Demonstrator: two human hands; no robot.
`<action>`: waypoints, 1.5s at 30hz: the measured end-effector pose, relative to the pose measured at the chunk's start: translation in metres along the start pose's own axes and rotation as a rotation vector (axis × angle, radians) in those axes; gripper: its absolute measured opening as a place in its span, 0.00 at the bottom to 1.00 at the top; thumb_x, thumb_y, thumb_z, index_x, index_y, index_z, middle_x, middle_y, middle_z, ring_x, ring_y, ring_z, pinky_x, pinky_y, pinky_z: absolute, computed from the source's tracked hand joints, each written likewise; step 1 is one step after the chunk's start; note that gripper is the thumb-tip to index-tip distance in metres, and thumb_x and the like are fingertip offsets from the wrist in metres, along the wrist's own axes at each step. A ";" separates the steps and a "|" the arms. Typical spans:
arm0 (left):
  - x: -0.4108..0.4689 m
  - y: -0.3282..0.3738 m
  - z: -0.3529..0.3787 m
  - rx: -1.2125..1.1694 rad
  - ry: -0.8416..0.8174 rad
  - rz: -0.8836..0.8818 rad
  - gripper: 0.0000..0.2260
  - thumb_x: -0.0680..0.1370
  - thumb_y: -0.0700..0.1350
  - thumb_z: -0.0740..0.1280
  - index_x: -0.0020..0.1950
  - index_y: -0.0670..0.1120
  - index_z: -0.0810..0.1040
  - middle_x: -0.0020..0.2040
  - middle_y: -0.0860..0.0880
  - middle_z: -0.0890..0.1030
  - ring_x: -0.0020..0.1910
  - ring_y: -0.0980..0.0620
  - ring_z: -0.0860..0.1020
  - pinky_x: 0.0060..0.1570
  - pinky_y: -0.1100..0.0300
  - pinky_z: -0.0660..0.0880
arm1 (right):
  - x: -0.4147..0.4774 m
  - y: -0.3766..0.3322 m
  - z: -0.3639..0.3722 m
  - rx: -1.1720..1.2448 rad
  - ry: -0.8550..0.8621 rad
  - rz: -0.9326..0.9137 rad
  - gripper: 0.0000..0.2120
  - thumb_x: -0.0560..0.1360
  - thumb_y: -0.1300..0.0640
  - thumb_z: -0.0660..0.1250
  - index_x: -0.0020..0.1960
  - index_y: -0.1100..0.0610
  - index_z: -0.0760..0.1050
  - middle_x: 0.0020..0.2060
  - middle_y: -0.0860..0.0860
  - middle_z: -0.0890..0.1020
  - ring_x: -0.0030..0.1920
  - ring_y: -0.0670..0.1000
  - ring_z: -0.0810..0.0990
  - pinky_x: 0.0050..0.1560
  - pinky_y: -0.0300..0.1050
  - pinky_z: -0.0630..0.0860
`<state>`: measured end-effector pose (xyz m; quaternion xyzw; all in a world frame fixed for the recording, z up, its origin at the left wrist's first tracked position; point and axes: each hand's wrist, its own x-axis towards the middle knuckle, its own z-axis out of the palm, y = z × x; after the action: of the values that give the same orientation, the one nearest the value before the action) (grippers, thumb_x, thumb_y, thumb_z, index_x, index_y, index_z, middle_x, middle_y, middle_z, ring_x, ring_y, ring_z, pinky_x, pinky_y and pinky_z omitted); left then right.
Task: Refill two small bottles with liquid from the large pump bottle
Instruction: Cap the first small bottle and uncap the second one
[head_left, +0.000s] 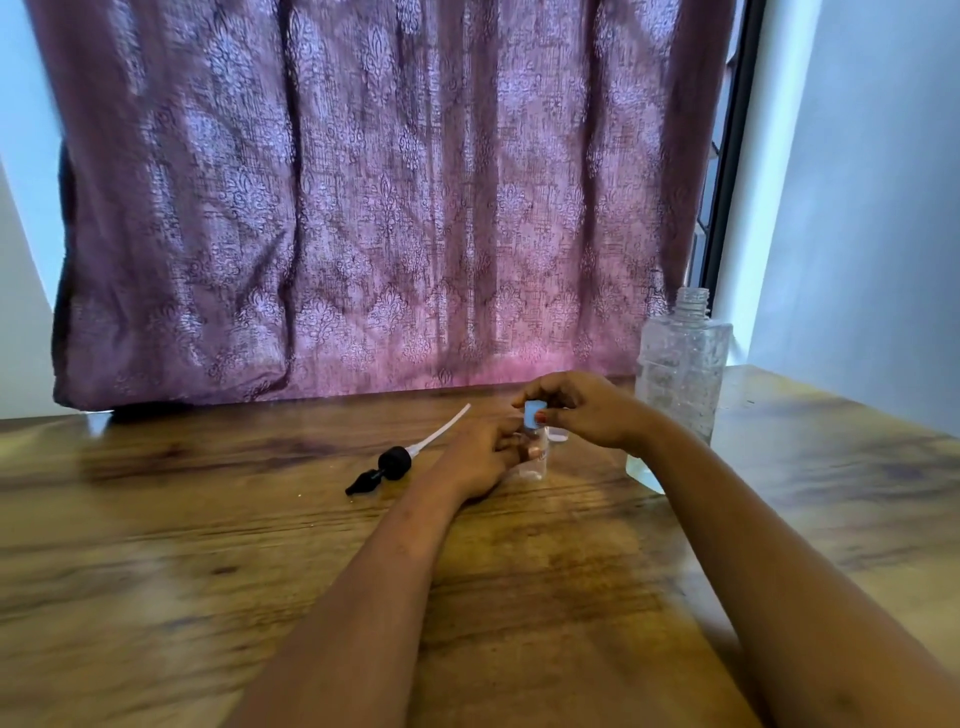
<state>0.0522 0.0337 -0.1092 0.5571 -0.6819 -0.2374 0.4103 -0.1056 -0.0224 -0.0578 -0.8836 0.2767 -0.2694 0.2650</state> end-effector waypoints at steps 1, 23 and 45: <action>0.001 -0.001 0.000 0.004 -0.009 -0.007 0.15 0.77 0.43 0.67 0.63 0.45 0.77 0.59 0.49 0.80 0.54 0.58 0.76 0.48 0.80 0.69 | -0.001 0.000 -0.001 0.089 -0.024 0.027 0.15 0.74 0.69 0.64 0.60 0.61 0.76 0.52 0.52 0.80 0.52 0.45 0.78 0.50 0.31 0.75; 0.009 -0.012 0.002 -0.030 -0.009 0.008 0.09 0.76 0.43 0.69 0.56 0.46 0.78 0.55 0.47 0.83 0.56 0.52 0.80 0.64 0.50 0.72 | 0.005 -0.007 0.013 -0.366 0.186 0.031 0.09 0.73 0.50 0.68 0.49 0.54 0.73 0.37 0.48 0.74 0.40 0.52 0.74 0.35 0.40 0.65; 0.010 -0.014 0.002 0.115 0.018 0.023 0.13 0.75 0.50 0.69 0.59 0.51 0.78 0.57 0.50 0.82 0.57 0.51 0.78 0.61 0.48 0.73 | 0.004 -0.015 0.012 -0.203 0.050 -0.036 0.12 0.73 0.59 0.68 0.56 0.57 0.74 0.46 0.50 0.77 0.45 0.48 0.75 0.41 0.30 0.68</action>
<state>0.0585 0.0202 -0.1183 0.5740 -0.6970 -0.1880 0.3865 -0.0900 -0.0101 -0.0560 -0.9037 0.2932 -0.2667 0.1620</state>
